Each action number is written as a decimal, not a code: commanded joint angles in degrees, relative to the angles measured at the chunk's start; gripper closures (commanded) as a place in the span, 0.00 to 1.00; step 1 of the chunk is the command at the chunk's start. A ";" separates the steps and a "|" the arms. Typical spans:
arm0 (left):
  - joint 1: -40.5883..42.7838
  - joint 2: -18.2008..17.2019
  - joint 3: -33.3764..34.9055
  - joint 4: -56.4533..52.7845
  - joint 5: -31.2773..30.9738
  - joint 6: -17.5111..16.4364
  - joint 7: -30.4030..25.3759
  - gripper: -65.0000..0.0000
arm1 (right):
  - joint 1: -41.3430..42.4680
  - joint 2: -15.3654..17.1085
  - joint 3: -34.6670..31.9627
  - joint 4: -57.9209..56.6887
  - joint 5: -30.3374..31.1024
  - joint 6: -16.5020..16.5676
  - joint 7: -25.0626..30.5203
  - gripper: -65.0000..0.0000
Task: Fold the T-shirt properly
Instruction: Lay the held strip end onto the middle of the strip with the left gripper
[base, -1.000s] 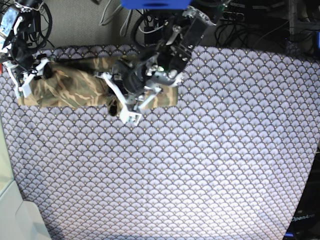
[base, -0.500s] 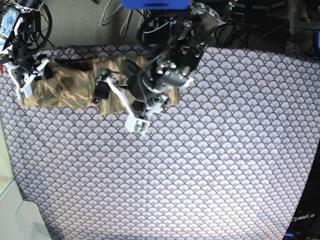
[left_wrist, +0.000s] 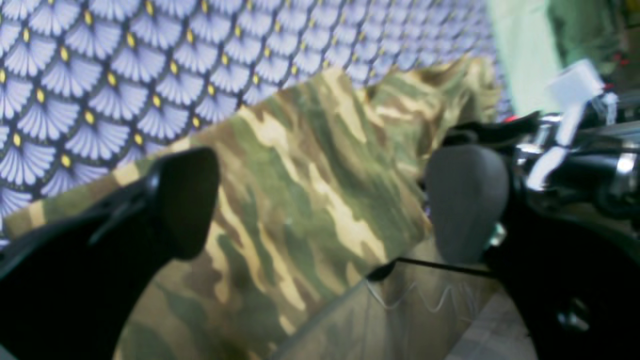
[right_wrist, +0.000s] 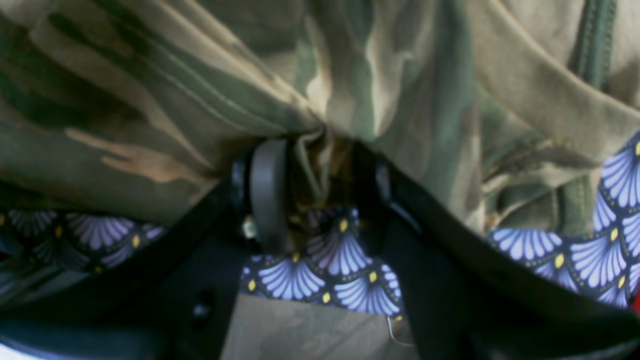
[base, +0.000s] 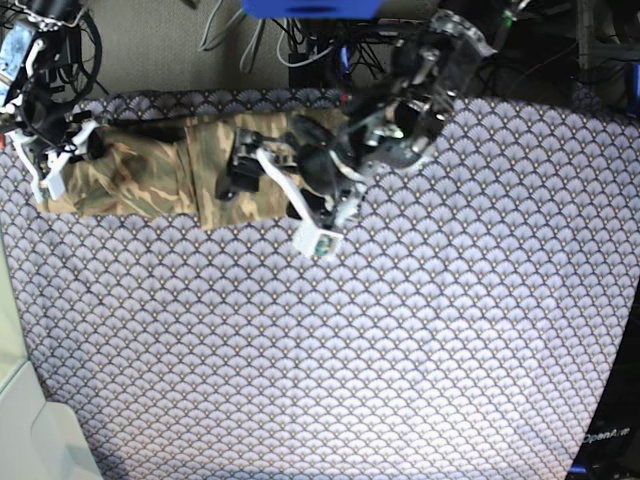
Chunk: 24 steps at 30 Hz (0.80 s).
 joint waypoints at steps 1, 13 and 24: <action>-0.62 -0.16 -0.14 0.86 -1.32 -0.35 -1.50 0.00 | -0.07 0.82 0.70 -0.20 -3.14 -0.71 -1.26 0.62; -0.62 -1.48 -0.31 -4.41 -2.29 0.09 -1.77 0.66 | -0.86 0.91 4.48 12.28 -3.40 -0.71 -1.88 0.62; -0.09 -3.15 -4.18 -5.03 -2.37 0.09 5.62 0.99 | 1.95 6.10 4.65 16.24 -3.14 -0.71 -9.18 0.59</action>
